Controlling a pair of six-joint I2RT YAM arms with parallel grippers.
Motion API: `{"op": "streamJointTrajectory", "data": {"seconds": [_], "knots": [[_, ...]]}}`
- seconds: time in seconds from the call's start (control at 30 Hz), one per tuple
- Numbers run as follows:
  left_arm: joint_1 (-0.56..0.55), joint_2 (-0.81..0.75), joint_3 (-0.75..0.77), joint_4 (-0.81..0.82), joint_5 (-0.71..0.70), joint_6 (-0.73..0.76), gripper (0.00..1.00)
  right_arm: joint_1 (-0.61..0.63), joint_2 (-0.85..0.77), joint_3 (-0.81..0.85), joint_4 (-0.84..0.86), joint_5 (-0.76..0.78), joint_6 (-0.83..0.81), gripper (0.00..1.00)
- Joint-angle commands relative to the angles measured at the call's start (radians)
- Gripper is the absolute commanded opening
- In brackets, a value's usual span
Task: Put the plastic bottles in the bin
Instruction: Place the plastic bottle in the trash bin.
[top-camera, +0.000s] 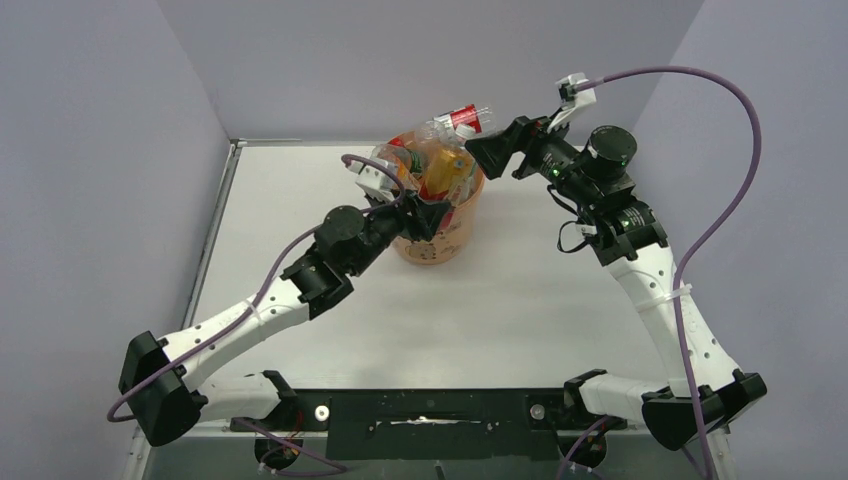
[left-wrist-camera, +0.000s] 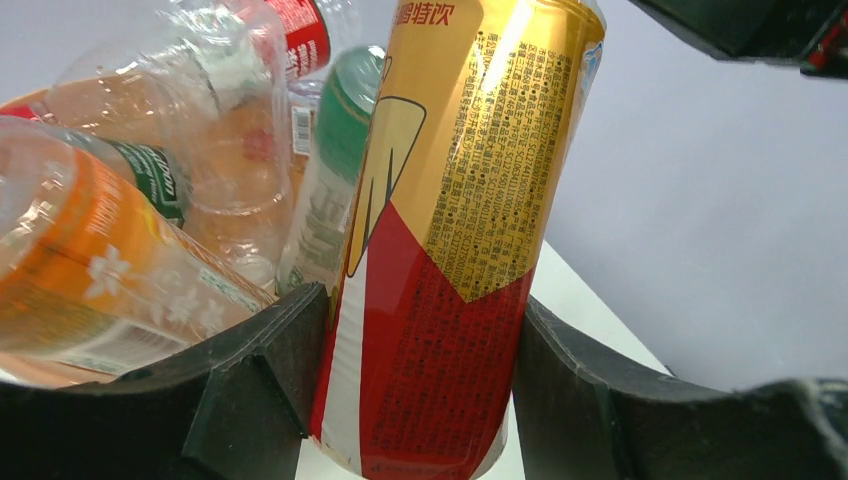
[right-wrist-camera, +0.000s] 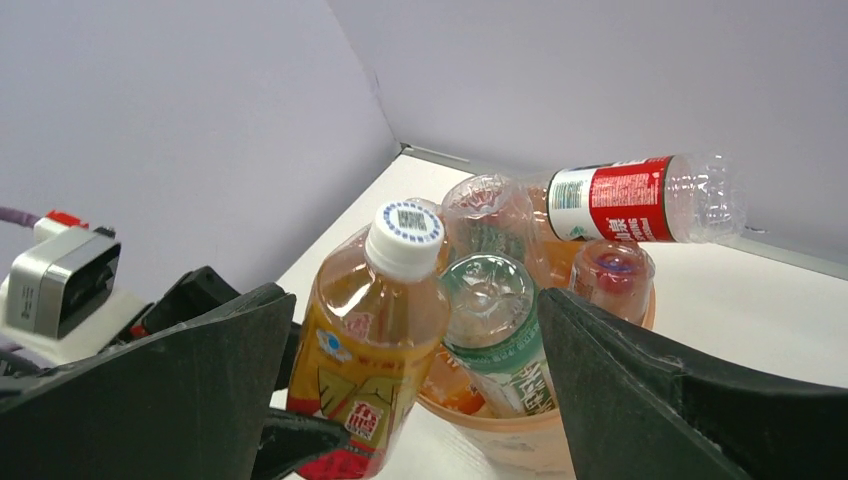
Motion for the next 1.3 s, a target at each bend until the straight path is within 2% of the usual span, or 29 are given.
{"op": "streamJointTrajectory", "data": {"seconds": [0.0,0.13,0.23,0.37,0.53,0.63,0.7,0.87,1.0,1.27], "knots": [[-0.067,-0.049,-0.068,0.303,-0.166,0.142,0.47,-0.006,-0.05,-0.027,0.062,-0.007,-0.003,0.98],[-0.146,-0.042,-0.137,0.457,-0.296,0.251,0.47,-0.01,-0.066,-0.045,0.056,-0.008,-0.01,0.98],[-0.162,-0.035,-0.159,0.522,-0.325,0.258,0.47,-0.009,-0.078,-0.046,0.037,-0.009,-0.026,0.98],[-0.177,-0.035,-0.044,0.281,-0.395,0.192,0.45,-0.008,-0.107,-0.027,-0.033,-0.005,-0.074,0.98],[-0.175,-0.03,0.188,-0.153,-0.357,0.062,0.45,0.0,-0.171,-0.045,-0.108,0.039,-0.125,0.98],[-0.171,-0.057,0.218,-0.219,-0.364,0.032,0.45,-0.001,-0.177,-0.045,-0.131,0.033,-0.134,0.98],[-0.169,-0.094,0.167,-0.156,-0.355,0.037,0.45,0.004,-0.177,-0.049,-0.122,0.008,-0.129,0.98],[-0.172,-0.143,-0.051,0.167,-0.407,0.105,0.41,0.012,-0.179,-0.069,-0.112,0.012,-0.117,0.98],[-0.183,-0.078,-0.157,0.405,-0.432,0.153,0.4,0.013,-0.192,-0.091,-0.115,0.018,-0.112,0.98],[-0.201,0.074,-0.248,0.723,-0.537,0.207,0.41,0.01,-0.222,-0.132,-0.14,0.032,-0.126,0.98]]}}
